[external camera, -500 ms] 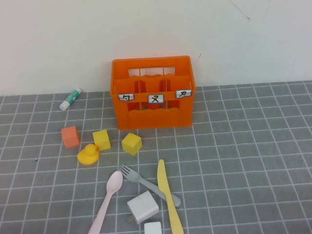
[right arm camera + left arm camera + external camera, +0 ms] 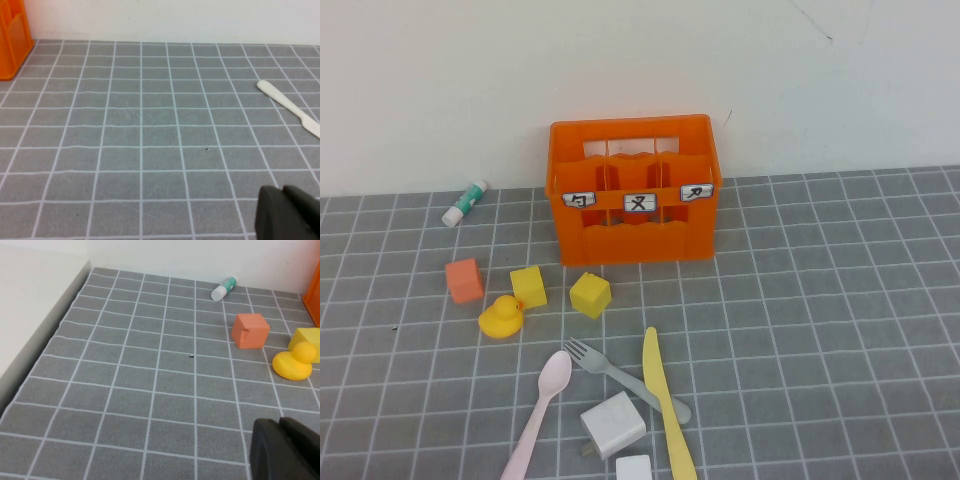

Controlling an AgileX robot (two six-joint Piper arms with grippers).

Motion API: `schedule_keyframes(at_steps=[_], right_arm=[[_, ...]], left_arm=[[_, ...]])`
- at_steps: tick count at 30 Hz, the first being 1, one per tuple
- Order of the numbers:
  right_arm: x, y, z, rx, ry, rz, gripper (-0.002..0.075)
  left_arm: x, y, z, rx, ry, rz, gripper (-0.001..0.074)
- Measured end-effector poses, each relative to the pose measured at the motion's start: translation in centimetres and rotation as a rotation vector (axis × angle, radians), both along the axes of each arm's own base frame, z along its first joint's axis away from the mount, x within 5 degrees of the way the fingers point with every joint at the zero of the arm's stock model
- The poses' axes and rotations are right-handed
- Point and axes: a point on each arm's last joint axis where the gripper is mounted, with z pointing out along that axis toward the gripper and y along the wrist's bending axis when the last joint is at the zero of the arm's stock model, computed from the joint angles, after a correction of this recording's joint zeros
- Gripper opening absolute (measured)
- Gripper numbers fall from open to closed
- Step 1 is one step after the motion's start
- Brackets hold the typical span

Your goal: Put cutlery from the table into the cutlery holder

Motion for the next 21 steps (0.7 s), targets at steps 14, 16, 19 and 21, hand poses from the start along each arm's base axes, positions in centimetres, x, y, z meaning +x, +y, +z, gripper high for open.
schedule_keyframes(at_steps=[14,16,19,21], right_arm=[[0.0,0.0,0.0,0.0,0.0,0.0,-0.0003],[0.0,0.0,0.0,0.0,0.0,0.0,-0.0003],[0.0,0.0,0.0,0.0,0.0,0.0,-0.0003],[0.0,0.0,0.0,0.0,0.0,0.0,-0.0003]], left_arm=[[0.2,-0.1,0.3,-0.02,-0.059,-0.002,-0.0001],[0.2,0.0,0.5,-0.018,-0.086,-0.001,-0.0001],[0.4,0.0,1.2,-0.019,-0.165,0.001,-0.0001],[0.4,0.0,1.8,-0.036,-0.23,0.003,-0.0001]])
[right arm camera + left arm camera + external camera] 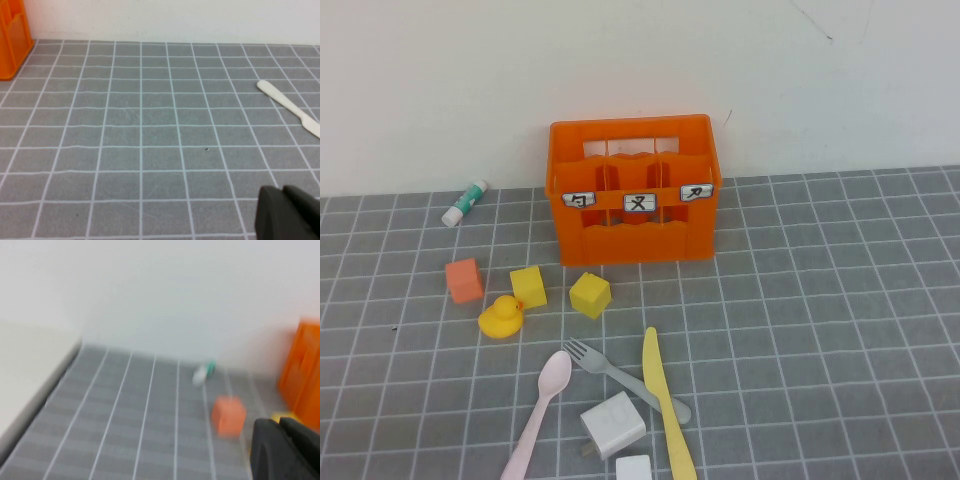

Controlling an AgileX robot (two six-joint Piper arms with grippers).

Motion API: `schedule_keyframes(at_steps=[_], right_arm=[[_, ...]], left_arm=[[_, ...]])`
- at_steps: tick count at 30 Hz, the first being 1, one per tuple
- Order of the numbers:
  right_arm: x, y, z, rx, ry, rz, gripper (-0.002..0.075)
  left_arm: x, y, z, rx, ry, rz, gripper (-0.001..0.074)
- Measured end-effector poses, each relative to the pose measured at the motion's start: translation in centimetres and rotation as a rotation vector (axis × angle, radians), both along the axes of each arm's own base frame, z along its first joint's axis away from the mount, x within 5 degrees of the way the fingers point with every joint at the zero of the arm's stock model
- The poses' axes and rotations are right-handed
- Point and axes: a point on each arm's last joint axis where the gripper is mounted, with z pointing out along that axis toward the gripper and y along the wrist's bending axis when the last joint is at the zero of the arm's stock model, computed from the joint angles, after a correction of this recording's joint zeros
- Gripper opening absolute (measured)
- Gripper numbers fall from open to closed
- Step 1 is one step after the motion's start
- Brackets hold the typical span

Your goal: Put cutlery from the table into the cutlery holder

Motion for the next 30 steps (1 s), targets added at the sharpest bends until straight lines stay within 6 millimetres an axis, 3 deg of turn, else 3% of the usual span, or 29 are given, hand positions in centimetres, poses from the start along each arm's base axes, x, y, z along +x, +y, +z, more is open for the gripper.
schedule_keyframes(at_steps=[4,7,10,12,14,21,24,30], right_arm=[[0.0,0.0,0.0,0.0,0.0,0.0,-0.0003],[0.0,0.0,0.0,0.0,0.0,0.0,-0.0003],[0.0,0.0,0.0,0.0,0.0,0.0,-0.0003],[0.0,0.0,0.0,0.0,0.0,0.0,-0.0003],[0.0,0.0,0.0,0.0,0.0,0.0,-0.0003],[0.0,0.0,0.0,0.0,0.0,0.0,-0.0003],[0.0,0.0,0.0,0.0,0.0,0.0,-0.0003],[0.0,0.0,0.0,0.0,0.0,0.0,-0.0003]], left_arm=[[0.0,0.1,1.0,-0.045,-0.113,0.007,-0.0001],[0.0,0.1,1.5,-0.17,-0.185,0.012,-0.0001],[-0.2,0.4,2.3,-0.578,-0.311,0.009,-0.0001],[-0.2,0.5,2.5,-0.721,-0.349,0.004,-0.0001],[-0.3,0.6,2.6,-0.759,-0.358,0.002,-0.0001],[-0.2,0.5,2.4,-0.756,-0.332,0.001,-0.0001],[-0.2,0.3,2.7,-0.588,-0.334,-0.012,-0.0001],[-0.9,0.4,7.7,-0.216,-0.093,0.057,-0.0001]])
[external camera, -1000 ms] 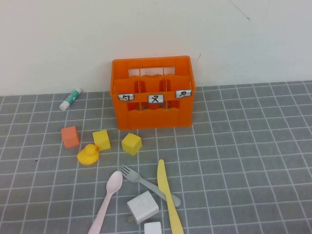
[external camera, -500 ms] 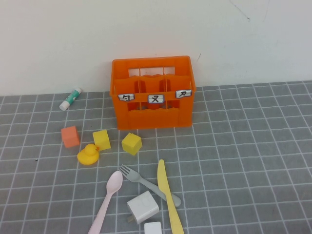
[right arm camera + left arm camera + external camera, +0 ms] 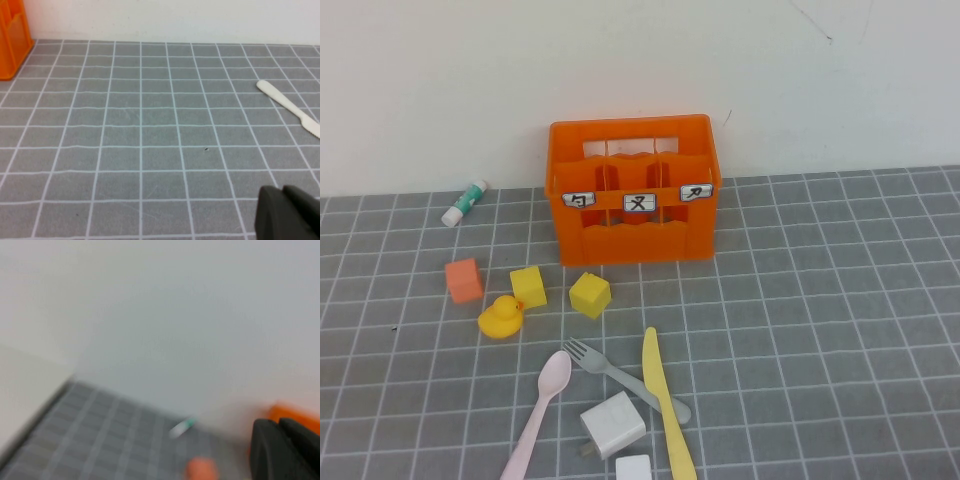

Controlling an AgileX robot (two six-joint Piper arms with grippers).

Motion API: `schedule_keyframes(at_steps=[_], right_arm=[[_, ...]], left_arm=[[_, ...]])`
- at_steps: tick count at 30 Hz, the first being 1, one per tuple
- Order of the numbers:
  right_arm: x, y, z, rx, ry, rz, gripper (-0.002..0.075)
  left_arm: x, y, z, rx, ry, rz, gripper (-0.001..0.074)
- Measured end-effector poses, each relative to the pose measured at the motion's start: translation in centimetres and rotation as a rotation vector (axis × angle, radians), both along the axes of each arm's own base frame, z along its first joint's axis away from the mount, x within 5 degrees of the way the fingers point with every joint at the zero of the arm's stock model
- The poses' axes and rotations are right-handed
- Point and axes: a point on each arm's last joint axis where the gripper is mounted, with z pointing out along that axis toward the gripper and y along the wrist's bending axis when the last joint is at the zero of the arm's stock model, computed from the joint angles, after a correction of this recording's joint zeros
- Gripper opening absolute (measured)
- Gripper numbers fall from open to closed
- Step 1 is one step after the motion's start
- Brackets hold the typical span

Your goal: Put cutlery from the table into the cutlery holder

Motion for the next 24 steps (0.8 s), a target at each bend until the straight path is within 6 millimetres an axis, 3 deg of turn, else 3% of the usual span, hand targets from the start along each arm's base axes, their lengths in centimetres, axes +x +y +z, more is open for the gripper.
schedule_keyframes(at_steps=[4,7,16,21,24], right_arm=[[0.0,0.0,0.0,0.0,-0.001,0.0,-0.0003],[0.0,0.0,0.0,0.0,-0.001,0.0,-0.0003],[0.0,0.0,0.0,0.0,-0.001,0.0,-0.0003],[0.0,0.0,0.0,0.0,-0.001,0.0,-0.0003],[0.0,0.0,0.0,0.0,-0.001,0.0,-0.0003]], left_arm=[[0.7,0.3,3.0,0.213,0.252,0.004,-0.0001],[2.3,-0.1,4.7,0.337,0.455,-0.113,-0.0001],[8.4,-2.3,8.1,0.338,0.707,-0.496,-0.0001],[12.1,-3.7,7.7,0.387,0.864,-0.654,-0.0001],[14.4,-5.4,5.9,0.473,0.975,-0.75,0.0029]])
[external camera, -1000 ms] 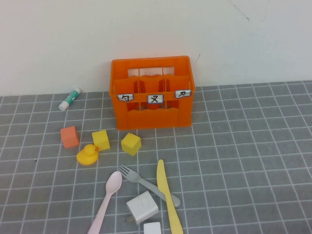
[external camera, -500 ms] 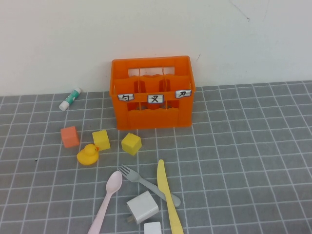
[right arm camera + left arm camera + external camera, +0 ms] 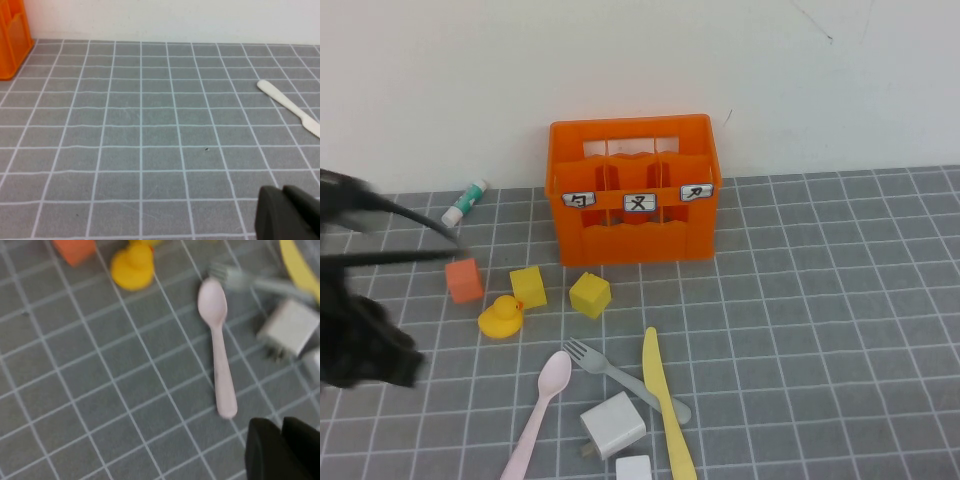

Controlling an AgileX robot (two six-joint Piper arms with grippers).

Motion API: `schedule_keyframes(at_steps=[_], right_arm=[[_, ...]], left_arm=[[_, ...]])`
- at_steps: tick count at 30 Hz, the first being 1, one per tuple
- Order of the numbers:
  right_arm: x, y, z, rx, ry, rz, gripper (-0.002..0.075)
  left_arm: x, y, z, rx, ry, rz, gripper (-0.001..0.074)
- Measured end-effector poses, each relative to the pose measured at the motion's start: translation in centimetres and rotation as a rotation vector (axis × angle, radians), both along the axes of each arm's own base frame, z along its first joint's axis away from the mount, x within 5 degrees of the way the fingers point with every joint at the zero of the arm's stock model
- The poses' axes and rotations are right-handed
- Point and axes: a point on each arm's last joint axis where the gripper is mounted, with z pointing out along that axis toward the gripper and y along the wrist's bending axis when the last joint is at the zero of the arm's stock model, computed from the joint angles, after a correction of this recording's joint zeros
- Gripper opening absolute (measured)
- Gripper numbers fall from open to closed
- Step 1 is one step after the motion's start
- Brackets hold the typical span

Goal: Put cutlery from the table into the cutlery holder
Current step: Pick up the spoon

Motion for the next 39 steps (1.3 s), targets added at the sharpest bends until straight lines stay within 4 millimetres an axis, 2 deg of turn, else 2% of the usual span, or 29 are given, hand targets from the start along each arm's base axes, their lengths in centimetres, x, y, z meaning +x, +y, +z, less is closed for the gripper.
schedule_keyframes(at_steps=[2,5,9,11,16,21,33,39], right_arm=[[0.0,0.0,0.0,0.0,0.0,0.0,-0.0003],[0.0,0.0,0.0,0.0,0.0,0.0,-0.0003],[0.0,0.0,0.0,0.0,0.0,0.0,-0.0003],[0.0,0.0,0.0,0.0,0.0,0.0,-0.0003],[0.0,0.0,0.0,0.0,0.0,0.0,-0.0003],[0.0,0.0,0.0,0.0,0.0,0.0,-0.0003],[0.0,0.0,0.0,0.0,0.0,0.0,-0.0003],[0.0,0.0,0.0,0.0,0.0,0.0,-0.0003]], left_arm=[[1.2,-1.4,-1.6,0.055,0.067,-0.074,0.0085],[2.8,-3.7,-4.4,0.129,0.168,-0.144,0.0232],[4.9,-5.8,-8.0,0.162,0.255,-0.102,0.0403],[5.8,-6.4,-9.6,0.158,0.286,-0.067,0.0436],[7.8,-7.3,-12.4,0.126,0.28,-0.024,0.0461],[9.0,-7.9,-13.9,0.109,0.253,-0.01,0.0462],[9.7,-8.3,-17.4,0.14,0.332,-0.031,0.0459],[10.1,-8.4,-18.1,0.143,0.316,-0.042,0.0406]])
